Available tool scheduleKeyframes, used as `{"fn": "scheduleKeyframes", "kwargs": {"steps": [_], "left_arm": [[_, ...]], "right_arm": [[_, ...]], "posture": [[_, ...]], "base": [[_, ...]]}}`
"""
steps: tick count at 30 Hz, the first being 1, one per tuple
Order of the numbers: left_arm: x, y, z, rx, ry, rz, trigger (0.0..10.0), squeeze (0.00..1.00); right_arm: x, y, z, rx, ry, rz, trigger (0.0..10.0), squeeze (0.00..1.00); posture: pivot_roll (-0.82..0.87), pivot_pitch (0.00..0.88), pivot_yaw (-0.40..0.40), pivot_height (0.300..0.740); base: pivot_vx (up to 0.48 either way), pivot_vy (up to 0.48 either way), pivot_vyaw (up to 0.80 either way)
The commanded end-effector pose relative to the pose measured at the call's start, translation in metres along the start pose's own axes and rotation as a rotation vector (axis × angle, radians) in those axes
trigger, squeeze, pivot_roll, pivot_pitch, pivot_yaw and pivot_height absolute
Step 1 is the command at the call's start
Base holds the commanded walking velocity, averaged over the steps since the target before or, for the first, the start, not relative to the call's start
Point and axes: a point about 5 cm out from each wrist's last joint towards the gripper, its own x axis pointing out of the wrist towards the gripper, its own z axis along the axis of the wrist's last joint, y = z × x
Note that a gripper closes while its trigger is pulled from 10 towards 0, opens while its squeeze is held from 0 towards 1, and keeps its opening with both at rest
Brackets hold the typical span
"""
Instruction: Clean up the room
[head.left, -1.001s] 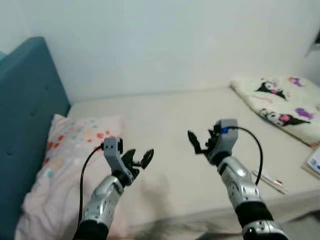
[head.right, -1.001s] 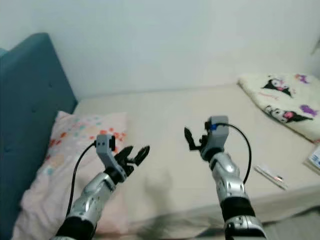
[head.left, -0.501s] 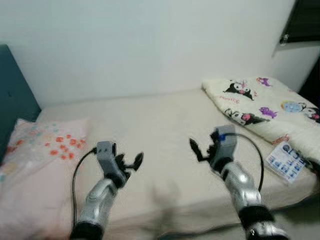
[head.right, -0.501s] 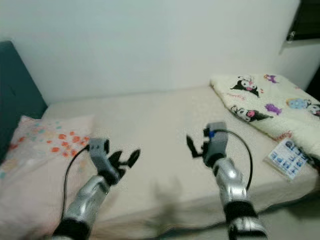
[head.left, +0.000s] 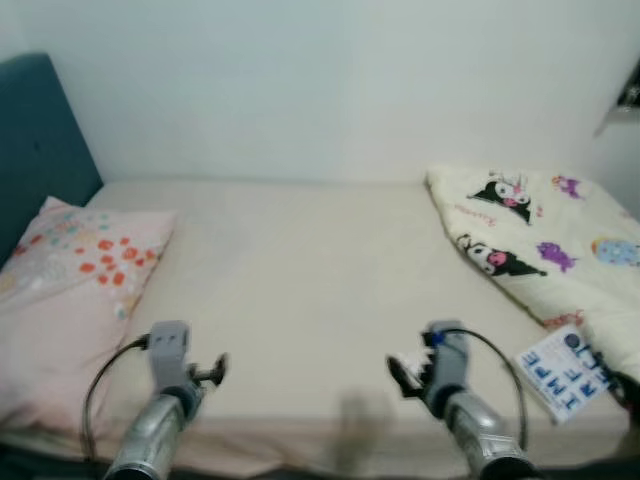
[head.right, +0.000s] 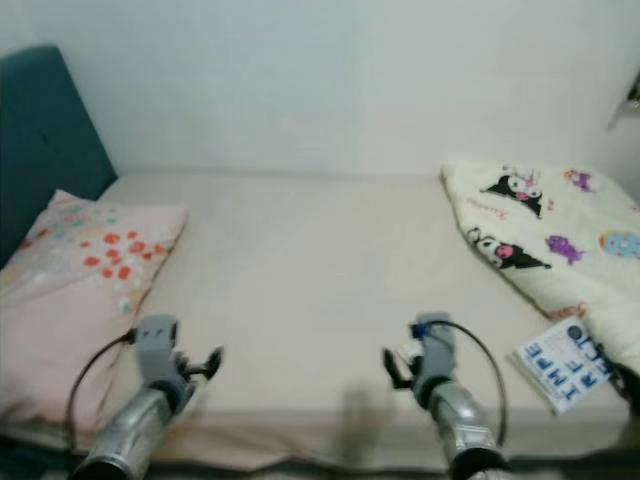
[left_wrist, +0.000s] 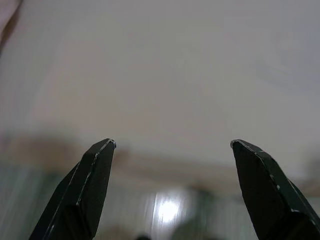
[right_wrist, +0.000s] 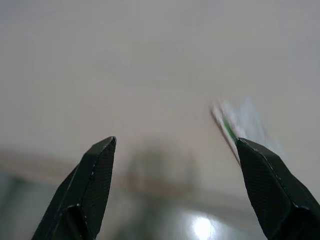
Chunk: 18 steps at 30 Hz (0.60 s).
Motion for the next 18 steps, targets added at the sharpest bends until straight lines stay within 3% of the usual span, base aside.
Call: {"fn": "scheduleKeyframes", "kwargs": {"steps": [1, 9, 18], "left_arm": [[-0.004, 0.002, -0.016, 0.02, 0.068, 0.013, 10.0, 0.0], [-0.014, 0.009, -0.041, 0.02, 0.172, 0.046, 10.0, 0.0], [-0.016, 0.01, -0.047, 0.013, 0.194, 0.06, 10.0, 0.0]], "right_arm": [[-0.002, -0.003, -0.008, -0.034, 0.043, -0.021, 10.0, 0.0], [0.002, 0.001, 0.002, -0.068, 0.008, -0.016, 10.0, 0.0], [0.005, 0.005, 0.008, -0.07, -0.009, -0.012, 10.0, 0.0]], "posture": [[-0.11, 0.029, -0.022, 0.722], [-0.12, 0.041, -0.023, 0.722], [-0.12, 0.041, -0.032, 0.722]], "base": [[0.0, -0.48, 0.0], [0.0, -0.48, 0.0], [0.0, -0.48, 0.0]]}}
